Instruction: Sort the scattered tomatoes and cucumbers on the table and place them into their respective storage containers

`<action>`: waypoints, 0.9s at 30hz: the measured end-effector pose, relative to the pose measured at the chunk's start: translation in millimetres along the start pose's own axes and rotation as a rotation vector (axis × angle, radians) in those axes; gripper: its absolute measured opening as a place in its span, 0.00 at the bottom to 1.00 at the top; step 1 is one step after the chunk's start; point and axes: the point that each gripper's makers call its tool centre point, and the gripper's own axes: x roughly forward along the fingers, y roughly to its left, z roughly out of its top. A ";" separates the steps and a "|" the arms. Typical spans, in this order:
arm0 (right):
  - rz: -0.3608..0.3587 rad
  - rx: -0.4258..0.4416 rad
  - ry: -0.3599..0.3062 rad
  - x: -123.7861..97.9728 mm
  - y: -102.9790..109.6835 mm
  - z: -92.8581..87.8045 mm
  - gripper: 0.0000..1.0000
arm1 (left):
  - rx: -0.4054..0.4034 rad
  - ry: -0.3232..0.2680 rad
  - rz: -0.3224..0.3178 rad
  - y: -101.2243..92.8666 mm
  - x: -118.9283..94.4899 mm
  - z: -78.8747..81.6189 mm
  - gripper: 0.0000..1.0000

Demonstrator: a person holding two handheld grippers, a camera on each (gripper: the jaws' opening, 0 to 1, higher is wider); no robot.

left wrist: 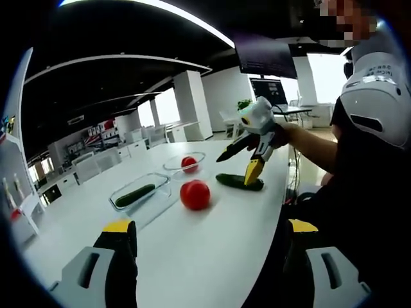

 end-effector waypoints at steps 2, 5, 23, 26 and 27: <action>0.012 0.000 -0.002 10.1 0.4 6.2 0.92 | 0.002 0.000 0.001 0.7 -0.2 0.1 0.94; -0.005 -0.041 0.033 25.0 -2.3 7.9 0.90 | 0.002 -0.005 -0.008 -1.1 0.1 1.7 0.94; -0.032 -0.060 0.117 85.0 -12.7 7.3 0.65 | -0.008 -0.001 -0.021 1.2 3.7 -2.3 0.94; -0.027 -0.029 0.104 90.6 -13.2 8.5 0.62 | -0.007 -0.002 -0.034 -1.3 4.5 -2.5 0.93; -0.023 -0.024 0.106 92.1 -12.6 8.3 0.61 | -0.006 -0.002 -0.035 -1.7 4.7 -2.7 0.93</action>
